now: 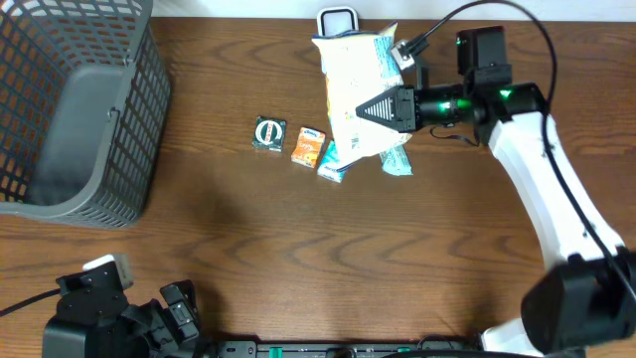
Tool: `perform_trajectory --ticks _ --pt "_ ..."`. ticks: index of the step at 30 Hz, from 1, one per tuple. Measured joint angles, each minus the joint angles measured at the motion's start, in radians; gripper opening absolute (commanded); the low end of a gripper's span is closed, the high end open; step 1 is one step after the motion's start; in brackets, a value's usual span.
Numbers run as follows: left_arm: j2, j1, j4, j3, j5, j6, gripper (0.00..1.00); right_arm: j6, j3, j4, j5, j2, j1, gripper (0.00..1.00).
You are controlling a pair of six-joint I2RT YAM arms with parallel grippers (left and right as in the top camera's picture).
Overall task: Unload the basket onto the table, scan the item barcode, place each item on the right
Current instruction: 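Raise the snack bag and hold it beneath the scanner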
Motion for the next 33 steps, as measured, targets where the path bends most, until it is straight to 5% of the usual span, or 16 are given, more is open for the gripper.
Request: perform_trajectory --ticks 18,26,33 --pt "0.000 0.000 0.000 0.000 0.000 0.000 0.98 0.000 0.011 -0.005 0.213 -0.036 0.042 0.01" --pt "0.000 0.000 0.000 0.000 0.000 0.000 0.98 0.021 0.011 0.008 0.784 -0.020 0.177 0.01" --pt "0.000 0.000 0.000 0.000 0.000 0.000 0.98 -0.042 0.013 0.230 1.151 0.072 0.254 0.01"
